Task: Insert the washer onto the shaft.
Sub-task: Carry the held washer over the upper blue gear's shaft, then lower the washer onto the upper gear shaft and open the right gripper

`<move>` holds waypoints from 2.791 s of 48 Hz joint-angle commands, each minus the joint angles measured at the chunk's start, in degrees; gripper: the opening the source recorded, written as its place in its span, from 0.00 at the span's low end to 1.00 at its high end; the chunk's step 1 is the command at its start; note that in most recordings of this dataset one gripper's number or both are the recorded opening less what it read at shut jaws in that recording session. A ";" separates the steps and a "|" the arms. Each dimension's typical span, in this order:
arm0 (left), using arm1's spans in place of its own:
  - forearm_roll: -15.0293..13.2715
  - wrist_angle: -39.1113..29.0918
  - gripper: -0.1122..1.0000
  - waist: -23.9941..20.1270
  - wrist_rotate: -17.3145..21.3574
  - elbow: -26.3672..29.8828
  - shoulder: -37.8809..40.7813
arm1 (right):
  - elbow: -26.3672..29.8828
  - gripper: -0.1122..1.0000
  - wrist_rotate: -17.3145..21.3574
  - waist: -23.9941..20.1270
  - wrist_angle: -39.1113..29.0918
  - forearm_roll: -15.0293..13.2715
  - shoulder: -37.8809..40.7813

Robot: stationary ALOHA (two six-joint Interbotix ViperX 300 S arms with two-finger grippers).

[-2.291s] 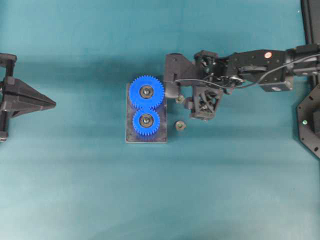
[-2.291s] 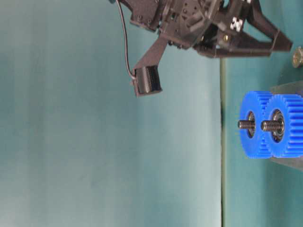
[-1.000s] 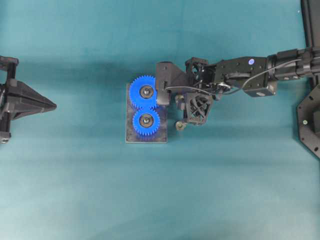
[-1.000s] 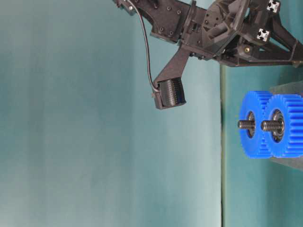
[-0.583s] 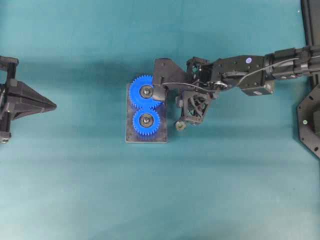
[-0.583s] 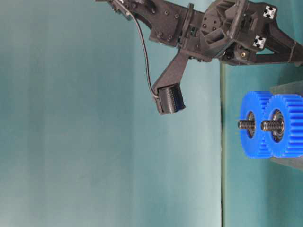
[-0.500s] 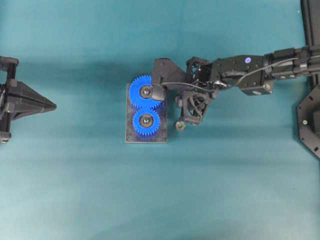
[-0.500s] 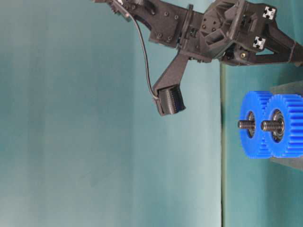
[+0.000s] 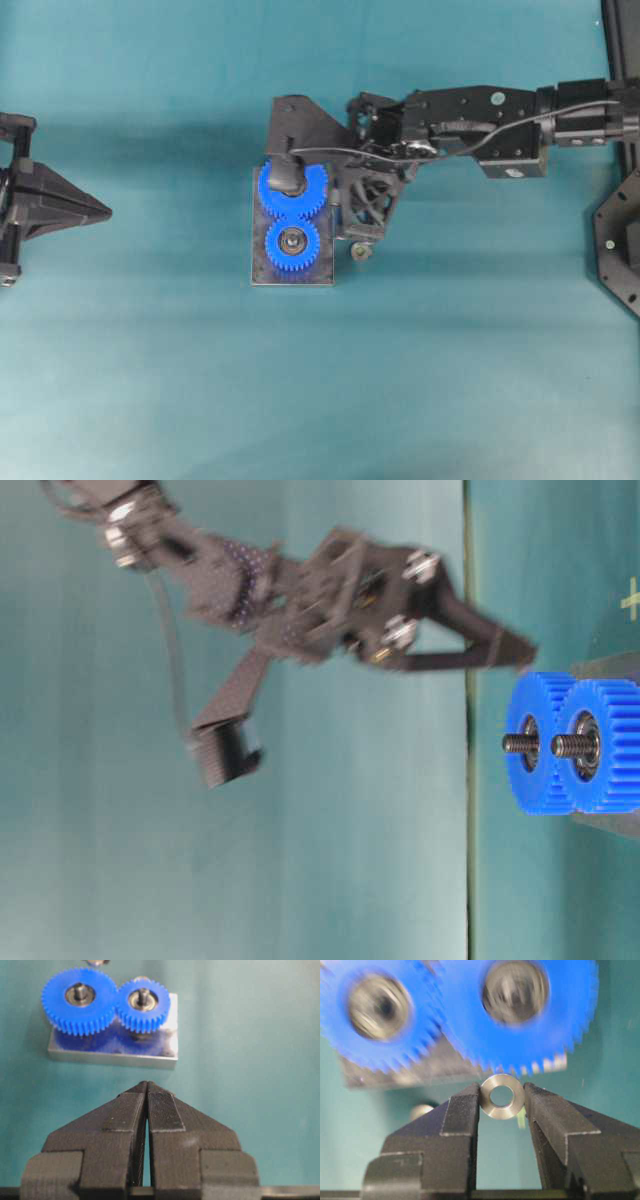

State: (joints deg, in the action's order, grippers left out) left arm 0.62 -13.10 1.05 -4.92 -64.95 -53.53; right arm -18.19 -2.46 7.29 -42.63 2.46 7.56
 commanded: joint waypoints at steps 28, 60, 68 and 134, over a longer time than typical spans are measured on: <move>0.18 0.53 0.11 0.00 -0.18 0.09 -1.14 | 9.76 0.39 -0.09 0.70 1.32 -1.58 5.01; 0.18 0.44 0.11 0.00 -1.14 -0.70 -1.85 | 10.37 0.39 -0.18 0.62 -1.76 -1.49 5.27; 0.18 0.44 0.11 0.00 -1.14 -0.62 -2.20 | 10.46 0.39 -0.09 0.44 -1.93 -1.41 5.45; 0.18 0.44 0.11 0.00 -1.41 -0.79 -2.20 | 9.49 0.74 0.79 0.53 -5.01 -0.70 1.76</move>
State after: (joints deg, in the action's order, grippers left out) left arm 0.62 -13.10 1.05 -6.24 -66.36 -55.99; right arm -8.61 -2.46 7.91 -47.02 1.67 13.89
